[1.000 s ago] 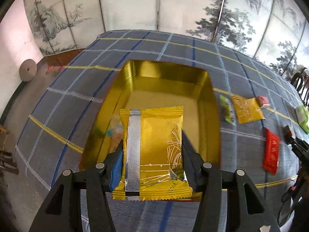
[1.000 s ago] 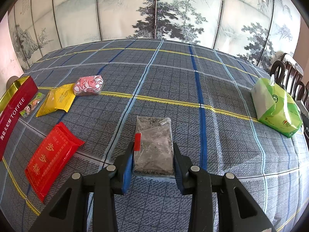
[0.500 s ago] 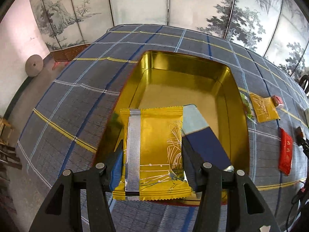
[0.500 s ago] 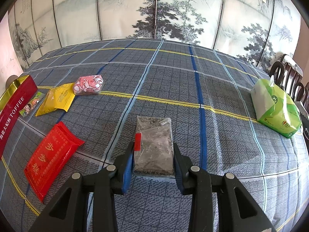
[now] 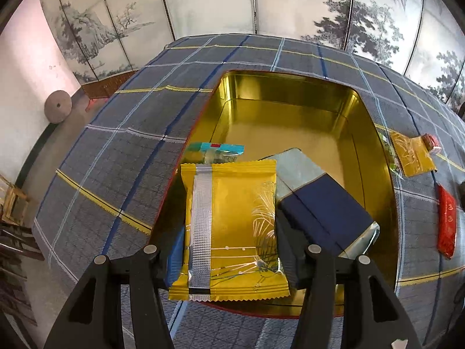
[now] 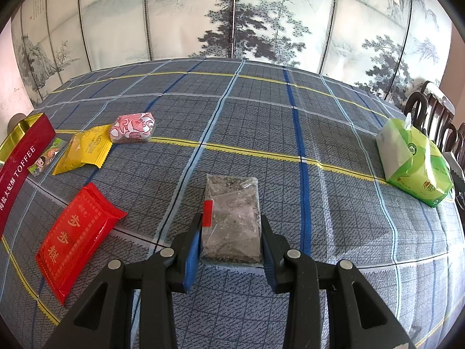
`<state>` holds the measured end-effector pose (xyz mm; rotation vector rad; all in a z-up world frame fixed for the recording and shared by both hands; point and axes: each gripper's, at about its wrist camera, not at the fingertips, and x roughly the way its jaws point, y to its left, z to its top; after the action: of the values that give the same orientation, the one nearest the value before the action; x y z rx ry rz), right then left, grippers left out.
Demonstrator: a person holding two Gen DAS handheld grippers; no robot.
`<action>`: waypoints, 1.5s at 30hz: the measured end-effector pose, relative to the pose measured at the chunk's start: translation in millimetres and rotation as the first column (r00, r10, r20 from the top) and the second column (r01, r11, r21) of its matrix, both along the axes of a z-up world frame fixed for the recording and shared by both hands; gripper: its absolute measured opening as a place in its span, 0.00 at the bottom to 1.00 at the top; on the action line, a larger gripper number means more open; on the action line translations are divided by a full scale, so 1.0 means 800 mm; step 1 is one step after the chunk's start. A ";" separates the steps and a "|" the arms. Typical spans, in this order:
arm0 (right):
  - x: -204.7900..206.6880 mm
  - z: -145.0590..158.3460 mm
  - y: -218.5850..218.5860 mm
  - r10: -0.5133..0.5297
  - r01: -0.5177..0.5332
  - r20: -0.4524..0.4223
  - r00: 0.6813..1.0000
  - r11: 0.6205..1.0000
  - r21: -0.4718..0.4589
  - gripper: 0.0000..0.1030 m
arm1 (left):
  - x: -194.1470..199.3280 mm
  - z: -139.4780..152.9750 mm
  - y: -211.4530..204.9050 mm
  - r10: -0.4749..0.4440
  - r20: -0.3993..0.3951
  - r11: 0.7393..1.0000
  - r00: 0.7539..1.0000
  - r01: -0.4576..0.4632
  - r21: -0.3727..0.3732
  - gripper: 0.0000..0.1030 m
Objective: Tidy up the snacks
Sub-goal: 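Lower the yellow cake pack into the gold tin and open the left tool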
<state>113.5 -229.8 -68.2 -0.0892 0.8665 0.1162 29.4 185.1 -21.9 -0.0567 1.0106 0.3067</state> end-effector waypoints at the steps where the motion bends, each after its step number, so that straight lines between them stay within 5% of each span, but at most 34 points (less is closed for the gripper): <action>1: 0.000 0.000 0.000 0.000 0.000 0.000 1.000 1.000 0.001 0.36 | 0.000 0.000 -0.001 -0.002 0.000 1.000 1.000 0.002 0.003 0.52; 35: 0.000 0.009 0.013 -0.127 0.125 -0.042 0.991 0.991 -0.050 0.34 | -0.036 0.041 0.004 0.016 0.077 0.999 0.997 -0.012 -0.052 0.77; 45: -0.020 0.061 0.063 -0.088 0.088 -0.005 0.996 0.996 0.028 0.34 | -0.057 0.053 0.024 0.081 0.122 0.994 0.989 -0.071 -0.082 0.79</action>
<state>97.7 -179.5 -19.6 -0.0243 0.8712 0.0461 -16.3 204.7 20.6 -0.1830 0.8970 0.3293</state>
